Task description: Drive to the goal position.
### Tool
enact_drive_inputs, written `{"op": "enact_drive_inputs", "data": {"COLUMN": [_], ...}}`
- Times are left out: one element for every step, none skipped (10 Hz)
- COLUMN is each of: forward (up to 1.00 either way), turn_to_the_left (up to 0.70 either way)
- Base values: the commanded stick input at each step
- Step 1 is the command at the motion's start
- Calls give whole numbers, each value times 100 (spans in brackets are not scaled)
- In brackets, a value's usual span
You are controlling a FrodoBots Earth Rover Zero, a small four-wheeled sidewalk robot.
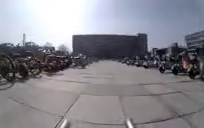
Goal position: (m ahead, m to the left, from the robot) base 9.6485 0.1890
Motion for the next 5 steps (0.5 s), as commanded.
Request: {"op": "enact_drive_inputs", "data": {"forward": [100, 100, 100, 100, 100], "turn_to_the_left": [0, 0, 0, 0, 0]}}
